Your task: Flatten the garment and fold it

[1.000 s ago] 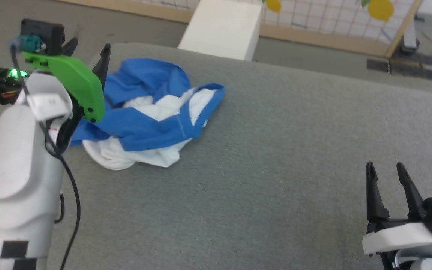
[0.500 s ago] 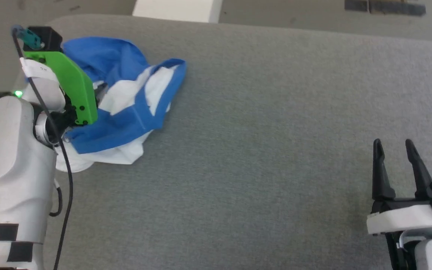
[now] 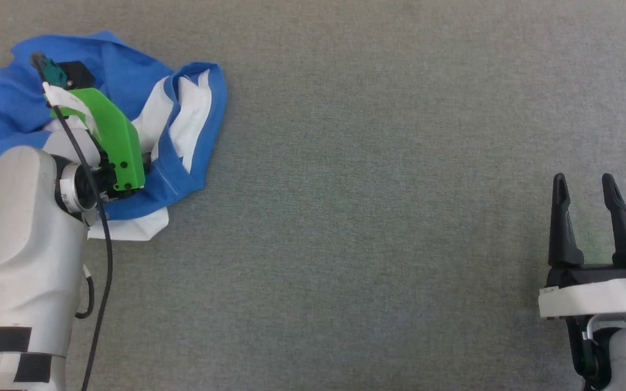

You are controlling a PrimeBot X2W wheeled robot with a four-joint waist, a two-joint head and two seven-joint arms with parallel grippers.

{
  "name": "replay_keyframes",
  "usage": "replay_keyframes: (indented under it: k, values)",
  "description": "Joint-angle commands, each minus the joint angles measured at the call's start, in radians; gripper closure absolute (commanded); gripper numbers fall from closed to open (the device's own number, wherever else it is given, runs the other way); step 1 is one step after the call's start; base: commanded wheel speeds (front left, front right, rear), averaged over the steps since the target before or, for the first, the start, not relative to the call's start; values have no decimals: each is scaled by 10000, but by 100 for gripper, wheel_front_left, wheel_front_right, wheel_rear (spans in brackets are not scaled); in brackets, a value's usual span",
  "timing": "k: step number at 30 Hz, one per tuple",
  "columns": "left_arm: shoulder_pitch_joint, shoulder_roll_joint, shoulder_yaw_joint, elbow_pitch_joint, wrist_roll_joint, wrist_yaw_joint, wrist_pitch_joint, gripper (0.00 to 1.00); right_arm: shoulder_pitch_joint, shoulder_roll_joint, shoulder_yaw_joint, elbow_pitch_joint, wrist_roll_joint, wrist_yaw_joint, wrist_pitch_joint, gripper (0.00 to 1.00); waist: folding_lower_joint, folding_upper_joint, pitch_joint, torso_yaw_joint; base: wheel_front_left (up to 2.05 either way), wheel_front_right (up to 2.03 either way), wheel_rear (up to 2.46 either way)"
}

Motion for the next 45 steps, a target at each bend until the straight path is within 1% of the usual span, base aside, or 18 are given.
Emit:
replay_keyframes:
  k: [1, 2, 3, 4, 10, 14, 20, 26, 32, 39, 41, 45]
  values:
    - [325, -120, -113, 110, -75, 16, 85, 0, -205, 5, -14, -61, -39, -15, -59, 0, -1, -1, 150, -145, 0, 0, 0]
    - [386, -137, -95, 114, -104, 40, 39, 0, -237, 5, -12, -72, -30, -15, -59, 0, -1, -1, 173, -176, 0, 0, 0]
    - [497, -188, -56, 148, -189, 42, -53, 71, -284, 5, -6, -83, -13, -15, -59, 0, -1, -1, 198, -232, 0, 0, 0]
    - [530, -192, -42, 157, -206, 33, -134, 100, -306, 5, -18, -89, -5, -15, -59, 0, -1, -1, 207, -251, 0, 0, 0]
    - [548, -104, 67, 142, -239, 53, -556, 100, -364, 5, -88, -69, 28, -15, -59, 0, -1, -1, 159, -305, 0, 0, 0]
    - [456, 12, 152, -28, -231, -40, -1028, 100, -336, 5, -107, 25, 106, -15, -59, 0, -1, -1, -65, -283, 0, 0, 0]
    - [396, 200, 195, -364, -332, -487, -1609, 100, -228, 5, -54, 209, 332, -15, -59, 0, -1, -1, -725, -202, 0, 0, 0]
    - [331, 521, 108, -933, -412, -1039, -2072, 100, 122, 5, -5, 462, 598, -15, -59, 0, -1, -1, -1768, -102, 0, 0, 0]
    - [81, 674, 50, -1789, -750, -1373, -2677, 100, 641, 5, 26, 696, 817, -15, -59, 0, -1, -1, -2820, -33, 0, 0, 0]
    - [-383, 534, -238, -2767, -1320, -1499, -2825, 100, 1283, 5, -136, 835, 987, -15, -59, 0, -1, -1, -3774, -78, 0, 0, 0]
    - [-540, 327, -364, -3098, -1595, -1518, -2906, 100, 1396, 5, -183, 859, 1024, -15, -59, 0, -1, -1, -3952, -119, 0, 0, 0]
    - [-794, -93, -913, -3793, -2168, -1545, -2987, 100, 1524, 5, -173, 890, 1074, -15, -59, 0, -1, -1, -4219, -263, 0, 0, 0]
